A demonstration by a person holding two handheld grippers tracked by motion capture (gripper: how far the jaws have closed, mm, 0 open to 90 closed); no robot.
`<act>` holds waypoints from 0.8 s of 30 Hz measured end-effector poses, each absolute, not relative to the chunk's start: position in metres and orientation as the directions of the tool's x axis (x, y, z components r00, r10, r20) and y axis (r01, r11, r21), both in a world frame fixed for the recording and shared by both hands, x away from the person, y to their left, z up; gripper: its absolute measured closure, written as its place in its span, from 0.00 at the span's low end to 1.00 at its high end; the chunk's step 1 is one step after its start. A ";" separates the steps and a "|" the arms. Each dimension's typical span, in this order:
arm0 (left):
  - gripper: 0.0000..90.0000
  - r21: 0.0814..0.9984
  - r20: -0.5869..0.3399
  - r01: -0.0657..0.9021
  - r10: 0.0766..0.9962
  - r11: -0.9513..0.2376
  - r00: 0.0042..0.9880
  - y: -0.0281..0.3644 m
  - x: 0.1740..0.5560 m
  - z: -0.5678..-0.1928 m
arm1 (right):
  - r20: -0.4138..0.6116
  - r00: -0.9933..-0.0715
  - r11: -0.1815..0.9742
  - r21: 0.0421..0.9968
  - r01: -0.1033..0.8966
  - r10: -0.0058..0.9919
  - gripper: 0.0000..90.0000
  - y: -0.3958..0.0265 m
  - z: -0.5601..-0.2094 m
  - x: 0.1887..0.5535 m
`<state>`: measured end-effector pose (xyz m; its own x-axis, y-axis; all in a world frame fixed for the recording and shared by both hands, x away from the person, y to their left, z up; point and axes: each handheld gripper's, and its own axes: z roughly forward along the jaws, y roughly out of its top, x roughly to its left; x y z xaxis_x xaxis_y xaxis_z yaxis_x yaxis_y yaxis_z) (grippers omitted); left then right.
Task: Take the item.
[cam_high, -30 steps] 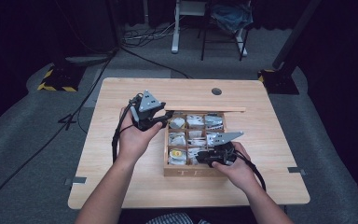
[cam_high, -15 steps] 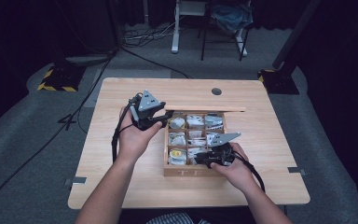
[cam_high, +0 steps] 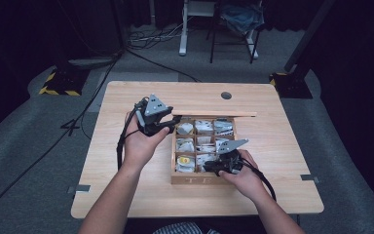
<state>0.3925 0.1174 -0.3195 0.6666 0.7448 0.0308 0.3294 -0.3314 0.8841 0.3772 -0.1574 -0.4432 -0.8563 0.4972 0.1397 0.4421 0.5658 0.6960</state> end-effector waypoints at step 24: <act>0.65 0.882 0.037 0.329 0.744 -0.339 0.667 0.117 0.392 -0.319 | 0.141 -0.851 0.468 0.784 0.408 0.506 1.00 -0.174 -0.421 0.372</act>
